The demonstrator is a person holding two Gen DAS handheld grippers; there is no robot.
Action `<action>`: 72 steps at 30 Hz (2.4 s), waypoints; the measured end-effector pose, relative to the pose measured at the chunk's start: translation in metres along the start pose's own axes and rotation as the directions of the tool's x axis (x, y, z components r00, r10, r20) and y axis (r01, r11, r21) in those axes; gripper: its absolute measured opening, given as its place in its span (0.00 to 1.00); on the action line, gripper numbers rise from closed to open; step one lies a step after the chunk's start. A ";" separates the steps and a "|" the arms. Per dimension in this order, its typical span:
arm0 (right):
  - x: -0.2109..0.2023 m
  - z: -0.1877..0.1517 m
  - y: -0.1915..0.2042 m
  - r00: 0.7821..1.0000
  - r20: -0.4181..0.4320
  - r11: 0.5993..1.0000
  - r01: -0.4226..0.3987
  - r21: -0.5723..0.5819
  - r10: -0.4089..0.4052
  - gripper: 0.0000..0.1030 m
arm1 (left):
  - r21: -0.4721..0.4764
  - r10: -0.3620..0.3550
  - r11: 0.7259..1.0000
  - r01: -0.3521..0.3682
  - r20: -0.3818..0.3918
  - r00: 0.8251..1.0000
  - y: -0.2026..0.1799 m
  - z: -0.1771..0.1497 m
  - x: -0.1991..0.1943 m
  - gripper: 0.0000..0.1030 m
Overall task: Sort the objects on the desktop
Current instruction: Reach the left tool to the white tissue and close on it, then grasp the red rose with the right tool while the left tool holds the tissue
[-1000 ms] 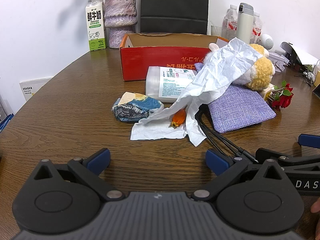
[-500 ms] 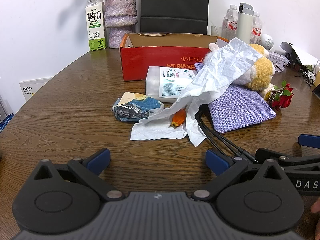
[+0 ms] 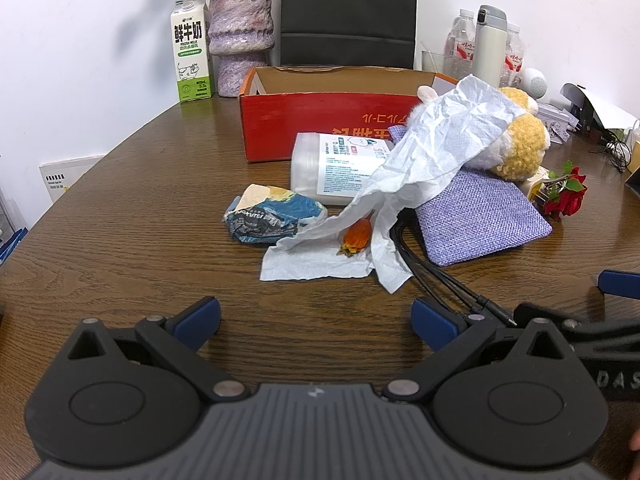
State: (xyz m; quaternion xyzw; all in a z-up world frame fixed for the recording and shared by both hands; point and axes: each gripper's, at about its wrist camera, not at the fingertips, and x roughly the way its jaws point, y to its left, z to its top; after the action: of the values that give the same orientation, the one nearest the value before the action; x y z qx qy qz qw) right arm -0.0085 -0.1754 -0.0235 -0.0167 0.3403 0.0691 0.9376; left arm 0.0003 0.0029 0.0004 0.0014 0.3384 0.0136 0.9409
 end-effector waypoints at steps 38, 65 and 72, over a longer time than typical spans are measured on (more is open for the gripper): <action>-0.073 0.010 -0.027 0.953 0.291 0.994 -0.056 -0.099 0.083 0.91 | -0.017 -0.291 0.945 0.327 0.412 0.864 0.012 0.107 -0.137 0.02; -0.099 0.007 -0.066 0.968 0.224 0.992 -0.099 -0.079 0.114 0.26 | -0.084 -0.205 0.965 0.247 0.343 0.917 0.029 0.024 -0.151 0.02; -0.147 -0.008 -0.046 0.953 0.259 0.986 -0.140 -0.086 0.158 0.26 | -0.071 -0.247 0.955 0.287 0.338 0.908 0.024 0.014 -0.165 0.02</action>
State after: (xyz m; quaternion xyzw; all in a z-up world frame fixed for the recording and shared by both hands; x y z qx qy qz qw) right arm -0.1187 -0.2385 0.0641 -0.0128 0.2099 0.1526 0.9656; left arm -0.1185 0.0224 0.1161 -0.0990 0.1738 -0.0957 0.9751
